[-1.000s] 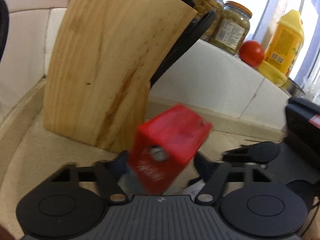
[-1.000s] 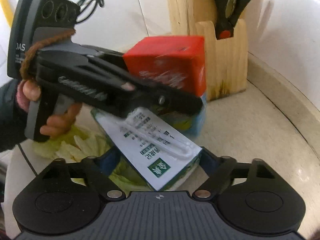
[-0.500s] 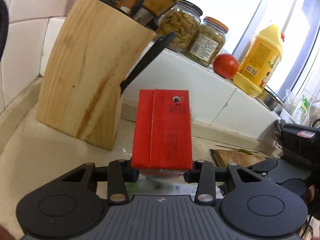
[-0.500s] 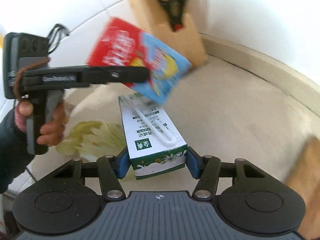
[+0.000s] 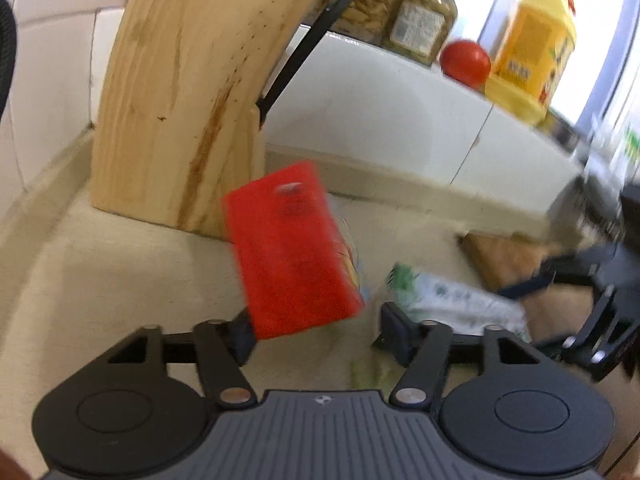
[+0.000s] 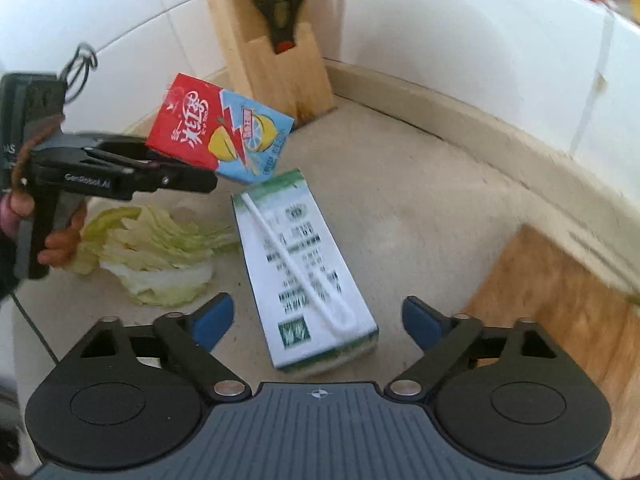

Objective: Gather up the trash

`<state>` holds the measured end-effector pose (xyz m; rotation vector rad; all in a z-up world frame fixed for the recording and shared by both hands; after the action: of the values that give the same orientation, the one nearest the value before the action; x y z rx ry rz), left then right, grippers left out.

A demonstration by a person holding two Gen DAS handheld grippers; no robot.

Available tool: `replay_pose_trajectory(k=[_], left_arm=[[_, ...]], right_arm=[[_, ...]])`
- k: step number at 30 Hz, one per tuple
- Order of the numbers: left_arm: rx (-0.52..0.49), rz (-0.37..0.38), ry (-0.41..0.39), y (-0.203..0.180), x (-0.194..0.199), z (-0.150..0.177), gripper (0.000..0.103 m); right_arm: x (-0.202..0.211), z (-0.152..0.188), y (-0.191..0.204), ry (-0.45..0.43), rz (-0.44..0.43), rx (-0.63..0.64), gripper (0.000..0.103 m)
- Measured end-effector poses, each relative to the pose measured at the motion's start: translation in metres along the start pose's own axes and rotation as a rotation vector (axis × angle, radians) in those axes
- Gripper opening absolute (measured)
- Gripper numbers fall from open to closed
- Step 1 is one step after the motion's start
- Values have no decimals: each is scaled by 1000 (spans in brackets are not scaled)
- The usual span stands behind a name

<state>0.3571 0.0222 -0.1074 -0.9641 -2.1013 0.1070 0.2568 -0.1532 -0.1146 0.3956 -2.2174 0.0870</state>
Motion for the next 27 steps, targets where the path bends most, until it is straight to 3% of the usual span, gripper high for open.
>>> replay_pose_trajectory(k=[4,7,10,12,14,16,18,22,27], left_arm=[[4,-18,-10,5,2,-4,74],[5,-41,15,11,3,0,74],[-63,-129,35,18,13,8,74],[-129,-189,34,22,25,9,74],[-184,-236,31,24,36,6,74],[-222,-243,23,24,44,-1,76],[-260,-228,27,21,38,-8,81],[-392,-220,97,9,0,-19,82],[-540,-247,228,8,-40,-17,87]], right_arm=[[-22,-11,10,32,-9,88,96],[-34,-10,17,63,-14,129,96],[-40,-6,20,88,49,195,94],[-36,-6,18,83,47,178,88],[-32,-8,13,80,32,137,71],[-30,-7,8,86,3,96,67],[-31,-8,7,87,0,92,67],[-34,-9,12,109,-14,111,79],[-40,-12,17,112,-14,150,85]])
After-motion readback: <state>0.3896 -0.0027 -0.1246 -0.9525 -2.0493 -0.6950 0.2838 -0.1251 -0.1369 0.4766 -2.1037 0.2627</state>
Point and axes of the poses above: each gripper's, at about its wrist camera, not at the fingertips, and x roughly against the way its jaws point, y to its left, z to its underside, the point moved 5 cm from there along -x, roughly the way its jaws point, and after that the axes turned 9 degrees about x, right-handed, at the moved point
